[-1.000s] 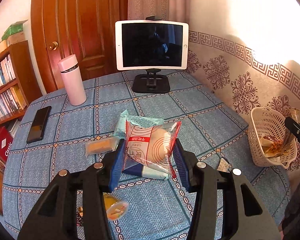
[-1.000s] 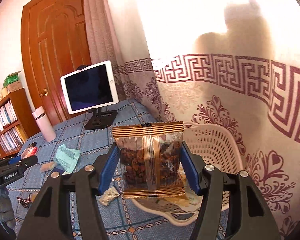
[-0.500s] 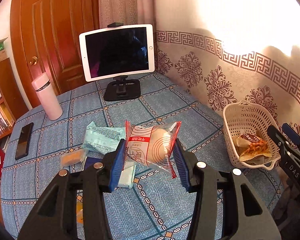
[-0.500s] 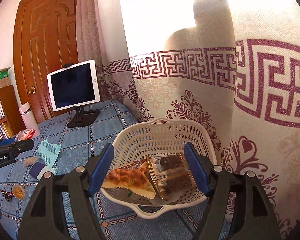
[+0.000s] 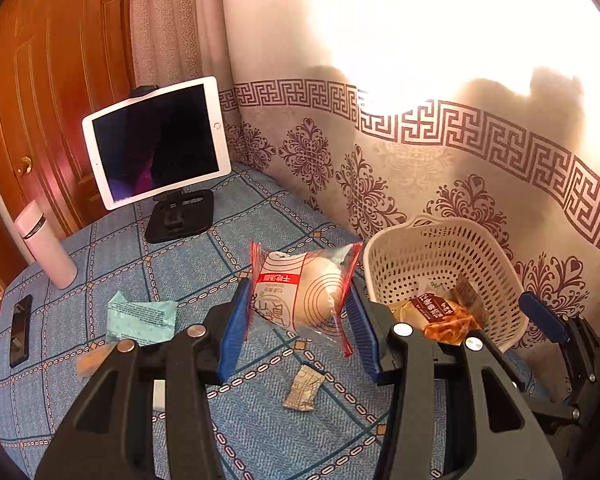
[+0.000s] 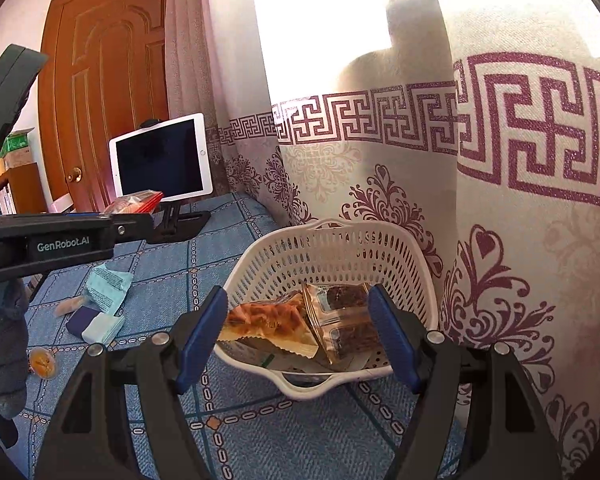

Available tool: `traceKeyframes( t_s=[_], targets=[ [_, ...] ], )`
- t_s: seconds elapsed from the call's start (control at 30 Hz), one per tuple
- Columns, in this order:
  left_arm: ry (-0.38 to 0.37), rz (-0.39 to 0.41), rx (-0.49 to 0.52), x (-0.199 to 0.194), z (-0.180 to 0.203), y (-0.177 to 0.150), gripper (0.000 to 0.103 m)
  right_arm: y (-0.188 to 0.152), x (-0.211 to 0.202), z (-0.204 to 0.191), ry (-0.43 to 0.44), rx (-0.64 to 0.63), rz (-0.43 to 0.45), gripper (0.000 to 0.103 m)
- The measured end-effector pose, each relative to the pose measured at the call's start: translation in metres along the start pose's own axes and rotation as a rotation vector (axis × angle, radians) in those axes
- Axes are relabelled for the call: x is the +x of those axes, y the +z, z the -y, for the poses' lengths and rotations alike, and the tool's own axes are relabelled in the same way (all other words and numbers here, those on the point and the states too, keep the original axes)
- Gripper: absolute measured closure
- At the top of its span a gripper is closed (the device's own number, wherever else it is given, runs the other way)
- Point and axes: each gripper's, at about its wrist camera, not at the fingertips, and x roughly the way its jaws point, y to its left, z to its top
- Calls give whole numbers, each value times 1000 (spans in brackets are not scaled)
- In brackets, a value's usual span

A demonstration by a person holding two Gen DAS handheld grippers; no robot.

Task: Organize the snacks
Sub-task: 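Carry the bread bag toward the white basket with the left tool, then release the bread bag into the white basket by opening the left tool, then move both tools back over the remaining snacks on the table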

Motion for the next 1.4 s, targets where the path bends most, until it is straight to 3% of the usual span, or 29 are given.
traceKeyframes(
  t_s=[0.47, 0.57, 0.6, 0.63, 0.9, 1.17, 1.4],
  targets=[
    [-191, -35, 88, 35, 63, 10, 51, -10, -2, 20, -32, 42, -18, 30],
    [-226, -44, 88, 40, 69, 9, 37, -10, -1, 20, -32, 42, -21, 30],
    [-228, -37, 84, 40, 69, 8, 26, -10, -1, 20, -32, 41, -22, 30],
    [-222, -25, 77, 38, 68, 9, 20, -11, -1, 21, -31, 43, -23, 30],
    [-143, 1, 33, 32, 46, 12, 19, -9, 3, 14, -8, 40, -33, 30],
    [-34, 32, -28, 14, 9, 8, 9, -6, 8, -4, 47, 20, -44, 26],
    [79, 5, -107, 0, -32, -9, 9, -7, 7, -30, 105, -22, -53, 26]
  ],
)
